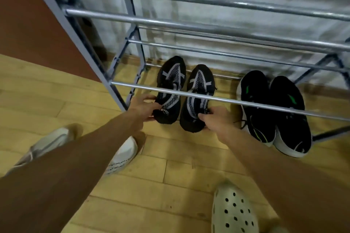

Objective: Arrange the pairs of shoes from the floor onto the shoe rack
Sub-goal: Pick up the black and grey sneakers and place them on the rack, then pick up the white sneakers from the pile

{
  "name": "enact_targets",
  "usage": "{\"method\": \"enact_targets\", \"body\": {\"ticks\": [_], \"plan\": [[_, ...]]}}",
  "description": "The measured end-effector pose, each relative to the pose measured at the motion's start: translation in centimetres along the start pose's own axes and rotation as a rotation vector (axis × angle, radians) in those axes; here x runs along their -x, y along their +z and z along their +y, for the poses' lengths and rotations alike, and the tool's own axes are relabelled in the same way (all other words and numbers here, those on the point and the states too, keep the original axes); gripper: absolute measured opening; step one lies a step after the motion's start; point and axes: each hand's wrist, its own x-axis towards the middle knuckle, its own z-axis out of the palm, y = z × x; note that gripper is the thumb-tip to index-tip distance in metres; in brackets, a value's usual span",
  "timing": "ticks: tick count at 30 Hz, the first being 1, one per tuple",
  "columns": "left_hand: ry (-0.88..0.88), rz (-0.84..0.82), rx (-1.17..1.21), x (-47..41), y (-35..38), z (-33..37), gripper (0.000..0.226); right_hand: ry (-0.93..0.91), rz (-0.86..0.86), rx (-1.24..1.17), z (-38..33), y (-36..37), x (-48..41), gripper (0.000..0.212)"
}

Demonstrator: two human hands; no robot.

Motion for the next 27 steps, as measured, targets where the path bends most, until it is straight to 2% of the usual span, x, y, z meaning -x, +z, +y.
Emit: {"method": "enact_targets", "body": {"ticks": [7,13,19,22,25,27], "plan": [[0.046,0.021,-0.024,-3.4,1.7,-0.2,0.024,-0.060,0.031,0.035,1.5,0.8,-2.4,0.029],[-0.034,-0.014,-0.137,-2.9,1.2,-0.6,0.032,-0.037,-0.007,0.045,0.6,0.7,-1.4,0.039],[-0.058,-0.018,-0.137,1.1,0.1,-0.2,0.068,-0.065,-0.105,0.223,-2.0,-0.7,3.4,0.031],[-0.010,-0.068,-0.192,5.2,-1.8,0.4,0.054,-0.101,-0.138,0.298,-4.5,-1.5,7.3,0.026],[0.042,-0.136,-0.269,10.2,-5.4,0.3,0.032,-0.088,-0.187,0.247,-6.9,-1.2,12.3,0.032],[0.071,-0.143,-0.330,13.5,-8.3,-0.3,0.033,-0.101,-0.221,0.235,-8.0,-0.4,15.7,0.034]]}}
